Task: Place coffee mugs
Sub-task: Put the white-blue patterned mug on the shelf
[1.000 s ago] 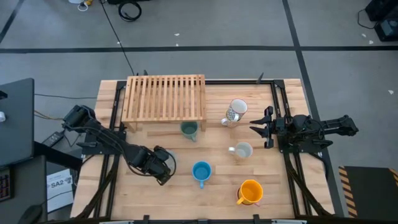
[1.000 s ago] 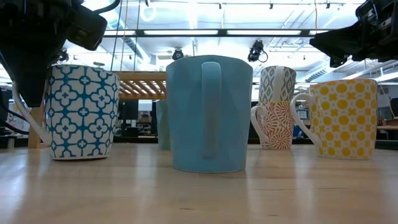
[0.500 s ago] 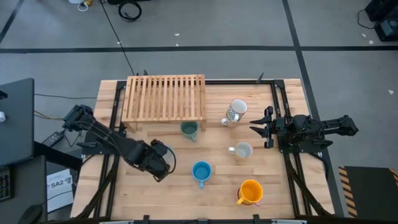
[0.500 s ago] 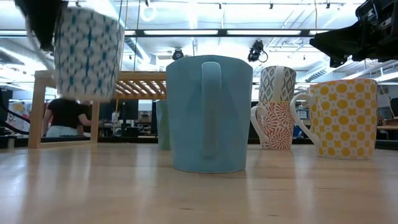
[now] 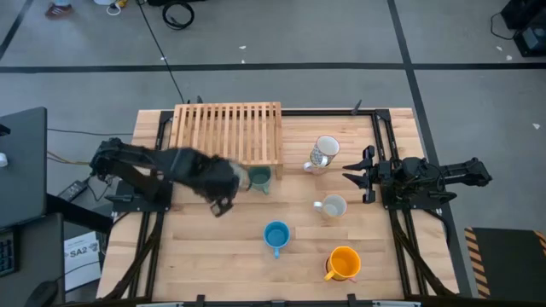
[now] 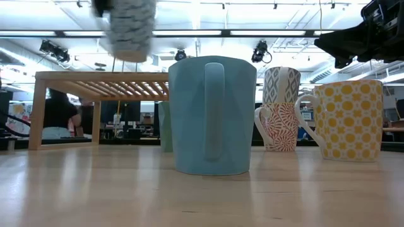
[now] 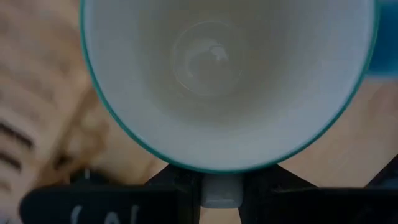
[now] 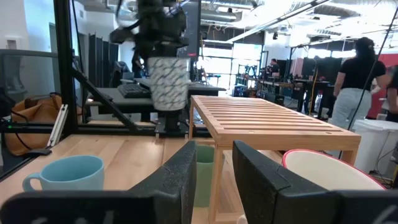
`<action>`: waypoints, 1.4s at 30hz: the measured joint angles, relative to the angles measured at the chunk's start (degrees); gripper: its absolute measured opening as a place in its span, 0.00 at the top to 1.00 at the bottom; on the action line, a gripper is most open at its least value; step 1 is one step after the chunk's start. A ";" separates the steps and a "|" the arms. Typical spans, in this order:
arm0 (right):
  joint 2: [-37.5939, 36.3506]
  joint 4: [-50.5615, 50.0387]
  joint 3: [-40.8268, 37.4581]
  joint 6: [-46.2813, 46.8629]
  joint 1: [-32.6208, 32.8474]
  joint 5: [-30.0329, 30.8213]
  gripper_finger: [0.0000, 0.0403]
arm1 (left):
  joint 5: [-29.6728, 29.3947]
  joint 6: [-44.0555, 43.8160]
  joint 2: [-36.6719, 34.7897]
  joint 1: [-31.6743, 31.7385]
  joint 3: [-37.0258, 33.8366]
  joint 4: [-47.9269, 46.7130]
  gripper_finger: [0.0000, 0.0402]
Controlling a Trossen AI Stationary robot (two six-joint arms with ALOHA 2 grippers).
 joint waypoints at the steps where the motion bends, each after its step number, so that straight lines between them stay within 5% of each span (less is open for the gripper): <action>1: 0.00 0.00 0.01 0.01 0.00 0.00 0.73 | -0.06 2.11 0.00 1.83 0.92 0.26 0.83; 24: 0.02 0.00 0.00 0.01 0.00 0.00 0.73 | -0.18 32.51 -0.02 45.36 5.11 -0.15 0.83; 42: 0.01 0.00 0.00 0.01 0.00 0.01 0.73 | 0.00 44.48 0.11 61.99 5.07 -0.13 0.83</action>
